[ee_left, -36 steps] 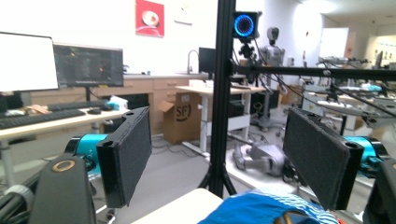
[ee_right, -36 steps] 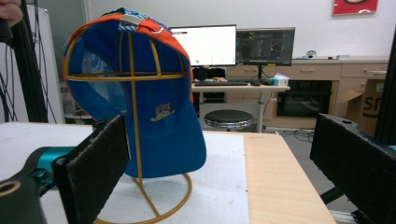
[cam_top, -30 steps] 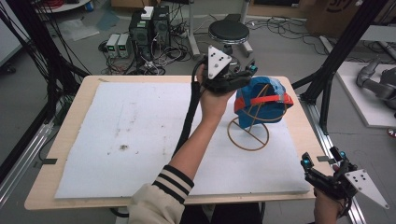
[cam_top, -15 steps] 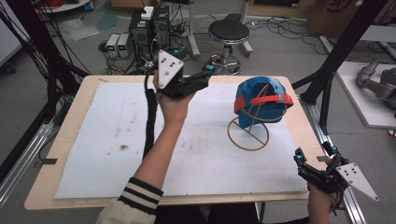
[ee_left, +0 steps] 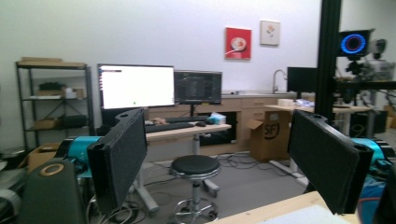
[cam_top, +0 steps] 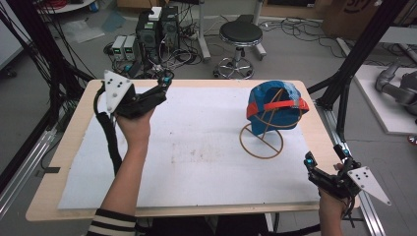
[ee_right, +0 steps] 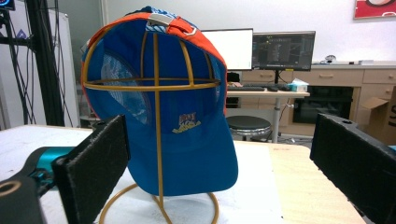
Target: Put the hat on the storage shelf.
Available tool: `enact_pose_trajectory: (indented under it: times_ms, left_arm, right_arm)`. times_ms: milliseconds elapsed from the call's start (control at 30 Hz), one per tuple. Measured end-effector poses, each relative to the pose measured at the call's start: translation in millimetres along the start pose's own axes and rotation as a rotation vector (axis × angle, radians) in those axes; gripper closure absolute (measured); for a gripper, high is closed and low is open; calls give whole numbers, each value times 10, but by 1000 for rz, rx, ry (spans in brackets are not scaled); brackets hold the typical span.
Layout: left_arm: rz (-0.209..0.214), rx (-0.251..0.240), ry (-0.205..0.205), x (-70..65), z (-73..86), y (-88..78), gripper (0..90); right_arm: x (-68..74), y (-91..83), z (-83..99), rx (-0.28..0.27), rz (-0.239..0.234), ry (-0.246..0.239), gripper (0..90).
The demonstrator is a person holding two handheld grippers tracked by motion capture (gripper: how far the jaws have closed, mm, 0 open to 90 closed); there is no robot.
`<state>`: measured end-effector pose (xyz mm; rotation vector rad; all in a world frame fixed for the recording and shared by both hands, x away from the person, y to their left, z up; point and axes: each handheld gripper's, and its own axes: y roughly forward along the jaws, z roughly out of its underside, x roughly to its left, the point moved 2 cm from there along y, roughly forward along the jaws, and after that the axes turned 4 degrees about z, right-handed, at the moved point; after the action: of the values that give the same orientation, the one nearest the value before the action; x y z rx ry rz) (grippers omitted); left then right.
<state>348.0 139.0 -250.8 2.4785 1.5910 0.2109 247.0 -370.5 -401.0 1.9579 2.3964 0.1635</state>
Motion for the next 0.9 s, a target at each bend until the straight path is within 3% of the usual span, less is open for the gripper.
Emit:
enact_pose_trajectory:
  times_ms: [467, 900]
  left_arm:
    - [-73, 14, 54, 334, 109, -512, 196]
    - [-151, 82, 72, 629, 422, -961, 196]
  right_arm:
    - [-3, 61, -2, -9, 6, 9, 46]
    - [15, 142, 3, -11, 6, 19, 46]
